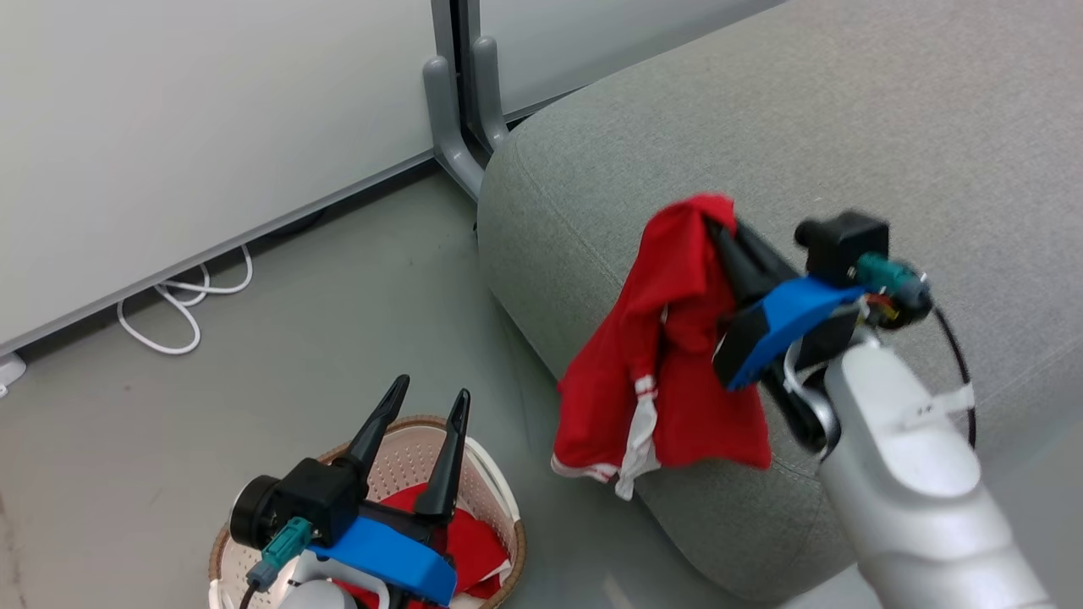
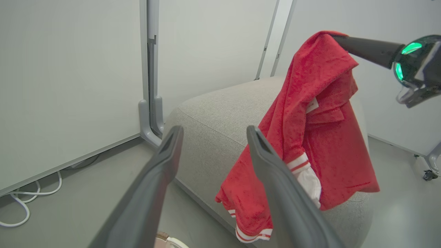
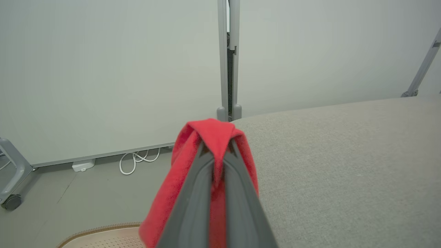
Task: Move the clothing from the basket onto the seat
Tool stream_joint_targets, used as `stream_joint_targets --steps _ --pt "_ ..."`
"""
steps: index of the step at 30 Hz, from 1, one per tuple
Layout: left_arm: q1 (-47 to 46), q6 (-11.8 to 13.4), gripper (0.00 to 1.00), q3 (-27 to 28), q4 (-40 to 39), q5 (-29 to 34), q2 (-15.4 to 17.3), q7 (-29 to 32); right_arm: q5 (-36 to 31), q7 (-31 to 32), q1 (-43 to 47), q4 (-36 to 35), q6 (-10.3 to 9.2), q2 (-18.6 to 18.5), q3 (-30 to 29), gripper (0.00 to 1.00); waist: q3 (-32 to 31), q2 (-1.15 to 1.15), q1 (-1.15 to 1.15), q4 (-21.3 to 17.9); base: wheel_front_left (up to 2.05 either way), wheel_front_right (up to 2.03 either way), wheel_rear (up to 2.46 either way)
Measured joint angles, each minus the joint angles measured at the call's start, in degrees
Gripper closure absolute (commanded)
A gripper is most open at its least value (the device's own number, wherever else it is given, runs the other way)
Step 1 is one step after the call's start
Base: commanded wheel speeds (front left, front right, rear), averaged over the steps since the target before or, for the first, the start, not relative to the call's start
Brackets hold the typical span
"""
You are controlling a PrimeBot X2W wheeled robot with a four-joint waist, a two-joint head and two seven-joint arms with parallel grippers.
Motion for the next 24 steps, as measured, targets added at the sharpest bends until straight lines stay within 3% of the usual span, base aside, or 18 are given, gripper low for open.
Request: stream_joint_targets --steps 5,11,15,19,24 --pt "-2.4 0.0 0.00 -1.0 -0.4 0.1 1.1 0.0 -6.4 2.7 -10.5 0.3 0.01 -1.6 -6.8 1.00 2.7 0.00 0.00 1.5 0.00 0.00 0.00" --pt "-6.2 0.0 0.00 -2.9 -1.7 0.5 2.6 0.0 -10.2 5.7 -21.7 -1.0 0.01 -7.6 -15.5 1.00 7.4 0.00 0.01 4.5 0.00 0.00 0.00" --pt "-8.6 0.0 0.00 -4.5 -2.3 0.8 3.9 0.0 -11.9 6.6 -27.4 -1.5 0.01 -12.3 -25.3 1.00 11.1 0.00 0.01 6.8 0.00 0.00 0.00" --pt "-11.5 0.0 0.00 -6.7 -3.8 1.1 5.2 0.0 -14.3 7.2 -30.4 -1.9 0.01 -17.0 -34.6 1.00 15.6 0.00 0.01 10.3 0.00 0.00 0.00" --pt "-12.8 0.0 0.00 -5.9 -6.4 2.1 6.9 0.0 -16.1 6.8 -29.7 -1.0 0.01 -18.1 -40.4 1.00 20.8 0.00 0.01 12.8 0.00 0.00 0.00"
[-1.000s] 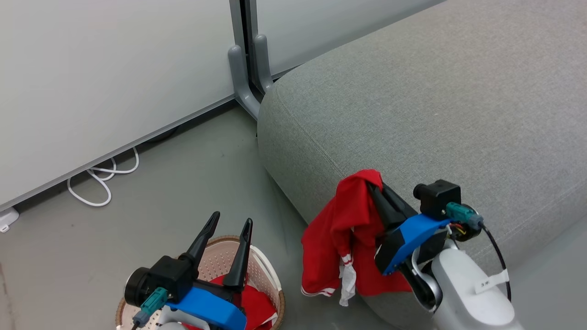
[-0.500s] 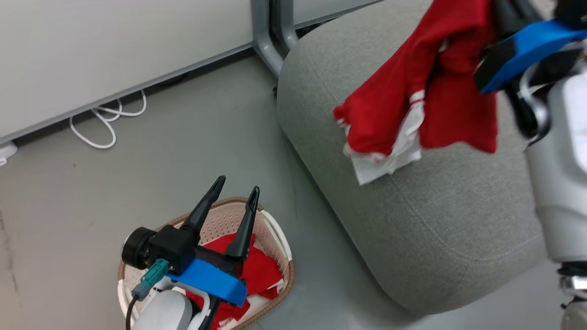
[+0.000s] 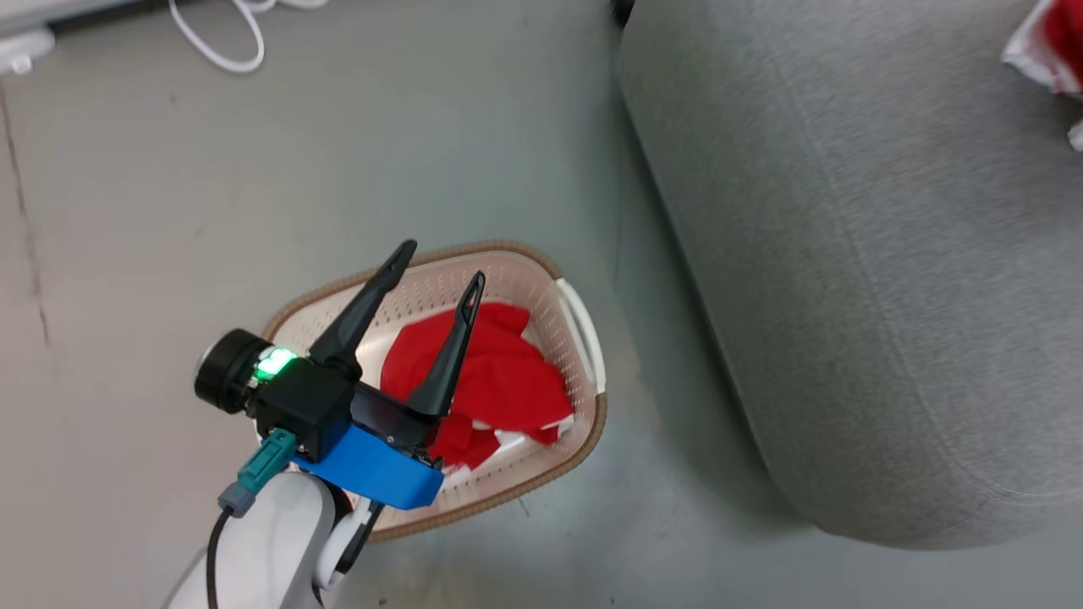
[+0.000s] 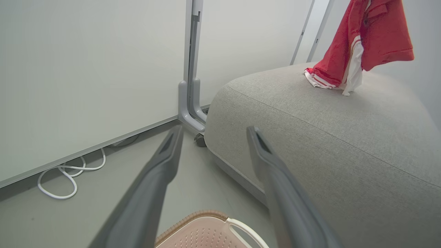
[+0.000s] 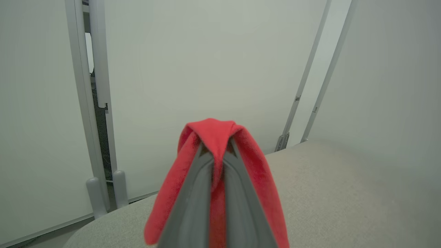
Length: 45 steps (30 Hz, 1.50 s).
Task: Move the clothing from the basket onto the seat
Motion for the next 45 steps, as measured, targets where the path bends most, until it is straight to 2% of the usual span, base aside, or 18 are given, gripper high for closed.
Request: stream_joint_targets --steps 5,11,19,20,22,23,24,30,35,40,45 --pt "-0.8 0.1 0.00 0.2 -2.3 1.3 1.0 0.0 -0.6 -2.0 3.1 4.0 0.00 0.4 -4.6 1.00 5.1 0.00 0.00 1.5 0.00 0.00 0.00" --pt "-1.7 0.1 0.00 -0.1 -3.3 1.8 1.7 0.4 -1.6 -5.3 4.7 10.5 0.00 3.0 -9.5 1.00 9.2 0.00 0.01 2.1 0.00 0.00 0.00" --pt "-2.2 0.1 0.00 -0.7 -2.6 1.4 1.8 0.6 -4.6 -8.8 5.0 16.9 0.00 3.0 -11.8 1.00 8.7 0.00 0.00 2.5 0.00 0.00 0.00" --pt "-2.2 0.1 0.00 -0.7 -2.4 1.3 1.8 0.6 -5.0 -9.2 5.0 17.2 0.00 3.0 -11.9 0.97 8.4 0.00 0.00 2.5 0.00 0.00 0.00" --pt "-2.2 0.1 0.00 -0.7 -1.9 1.1 1.5 0.5 -6.1 -9.9 5.0 17.9 0.00 2.7 -11.8 0.60 7.6 0.00 0.00 2.5 0.00 0.00 0.00" --pt "-2.2 0.1 0.00 -0.7 -1.7 0.9 1.5 0.4 -6.3 -10.1 5.0 18.3 0.00 2.6 -11.7 0.17 7.3 0.00 0.00 2.6 0.00 0.00 0.00" --pt "-2.1 0.1 0.00 -0.6 -1.5 0.8 1.3 0.4 -6.6 -10.3 4.9 18.7 0.00 2.6 -11.4 0.00 6.9 0.00 0.00 2.6 0.00 0.00 0.00" --pt "-1.4 0.2 0.00 -0.2 0.6 -0.2 -0.5 0.2 -7.7 -12.2 6.2 20.1 0.00 3.0 -9.6 0.00 3.7 0.00 0.00 2.9 0.00 0.00 0.00" --pt "0.4 0.2 0.00 1.8 1.6 -1.0 -2.5 0.1 -8.6 -13.4 9.3 18.3 0.00 3.5 -7.3 0.00 -0.5 0.00 0.00 3.9 0.00 0.00 0.00" --pt "3.8 0.1 0.00 4.1 2.1 -1.7 -4.8 0.1 -8.7 -13.8 13.9 15.6 0.00 5.0 -3.8 0.00 -5.5 0.00 -0.01 5.3 0.00 0.00 0.00" --pt "8.0 0.1 0.00 7.4 2.6 -1.8 -6.9 0.1 -7.1 -13.9 19.6 12.1 0.00 8.0 1.3 0.00 -10.8 0.00 -0.01 6.6 0.00 0.00 0.00"
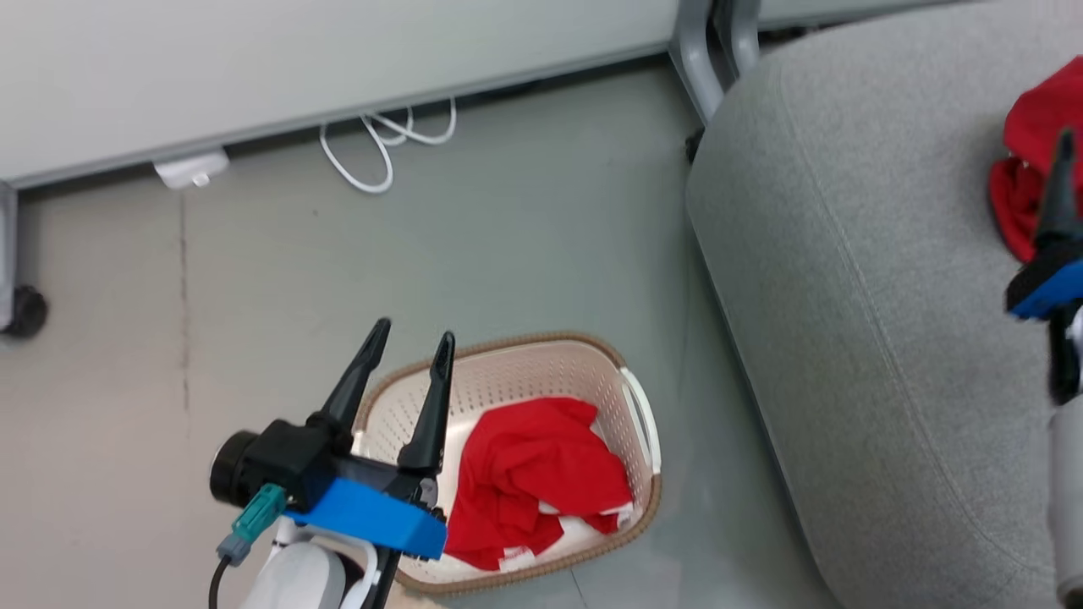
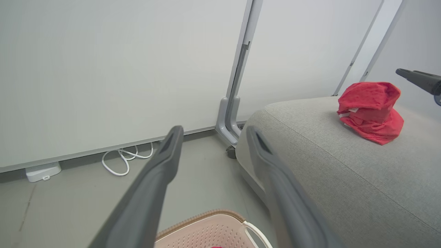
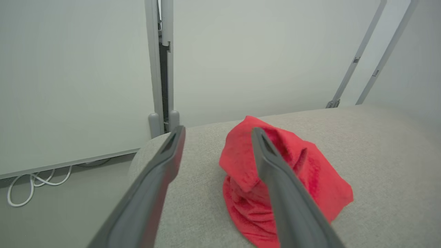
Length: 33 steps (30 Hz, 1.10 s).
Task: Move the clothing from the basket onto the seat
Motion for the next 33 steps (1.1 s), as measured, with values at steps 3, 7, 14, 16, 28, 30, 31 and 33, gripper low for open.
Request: stream_joint_targets --steps 3,7,14,16,28,30,31,33 --pt "2.5 0.0 0.00 2.1 0.5 -0.1 -0.9 0.0 2.1 0.1 4.5 -2.7 0.00 2.1 3.5 0.00 -3.2 0.00 0.00 0.8 0.00 0.00 0.00" --pt "5.3 0.0 0.00 5.0 1.1 -0.1 -2.1 0.0 5.7 1.2 11.6 -6.8 0.00 4.6 8.9 0.00 -7.0 0.00 -0.01 2.4 0.00 0.00 0.00" --pt "10.6 0.0 0.00 11.0 2.4 0.7 -2.8 -0.1 11.6 2.7 23.3 -17.4 0.00 7.5 15.4 0.00 -12.7 0.00 -0.01 5.0 0.00 0.00 0.00" --pt "11.9 0.0 0.00 12.9 2.6 0.7 -3.0 0.0 12.1 3.1 26.2 -20.7 0.00 7.8 16.9 0.00 -13.9 0.00 -0.01 5.7 0.00 0.00 0.00" --pt "16.1 -0.1 0.00 18.7 2.7 1.7 -3.9 0.0 13.8 7.2 38.8 -34.0 0.00 9.7 20.8 0.00 -16.9 0.00 -0.01 8.6 0.00 0.00 0.00" --pt "16.3 -0.1 0.00 18.8 2.7 1.8 -4.1 0.0 14.2 7.8 39.7 -35.1 0.00 9.8 21.3 0.00 -17.0 0.00 -0.01 8.8 0.00 0.00 0.00" --pt "16.3 -0.1 0.00 18.9 2.6 1.9 -4.1 0.0 14.3 8.2 40.0 -35.6 0.00 9.8 21.6 0.00 -17.1 0.00 -0.01 8.8 0.00 0.00 0.00" --pt "16.3 -0.1 0.00 18.9 2.7 2.1 -4.2 0.0 15.1 8.5 40.5 -35.8 0.00 9.8 22.3 0.00 -17.1 0.00 -0.01 8.8 0.00 0.00 0.00"
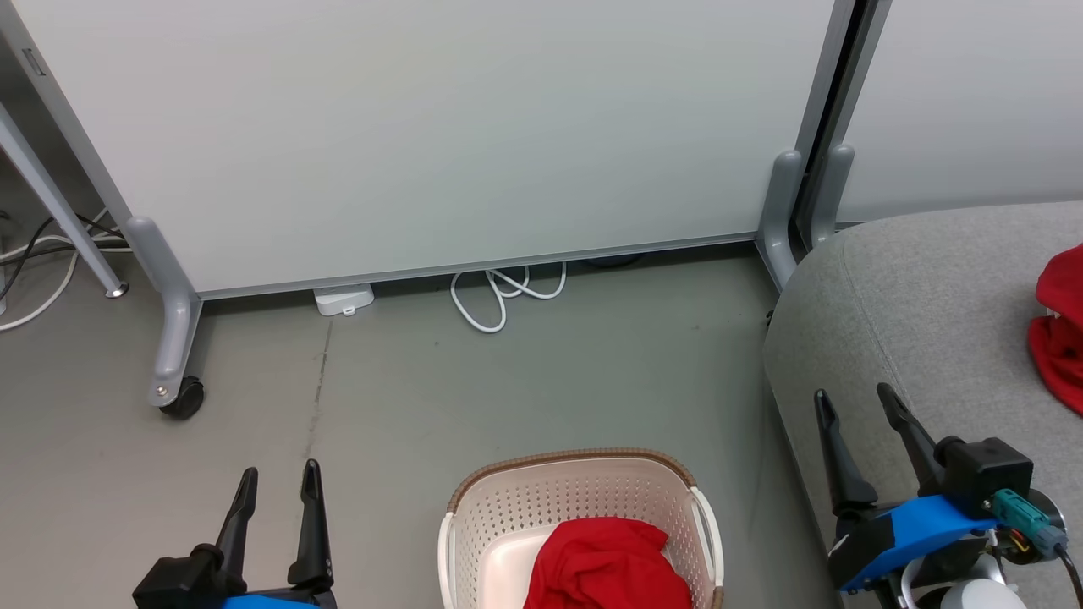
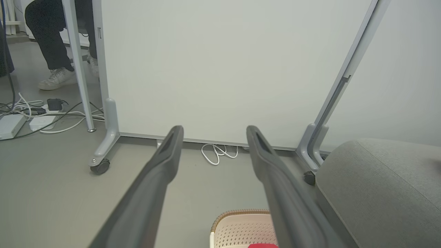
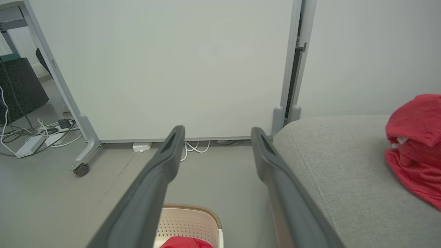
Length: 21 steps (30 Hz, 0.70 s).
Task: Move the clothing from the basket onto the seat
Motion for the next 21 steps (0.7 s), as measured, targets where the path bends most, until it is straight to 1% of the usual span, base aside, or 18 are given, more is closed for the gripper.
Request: stream_joint_targets --steps 7,21 --pt "0.0 0.0 0.00 -0.1 0.1 0.2 -0.3 0.0 0.9 0.5 0.1 -0.3 0.00 0.0 1.5 0.00 -0.2 0.00 0.00 0.1 0.00 0.00 0.00" --pt "0.0 0.0 0.00 -0.7 0.6 0.1 -0.1 0.0 1.8 0.5 0.3 -0.2 0.00 0.1 2.2 0.00 -0.1 0.00 0.01 -0.5 0.00 0.00 0.00"
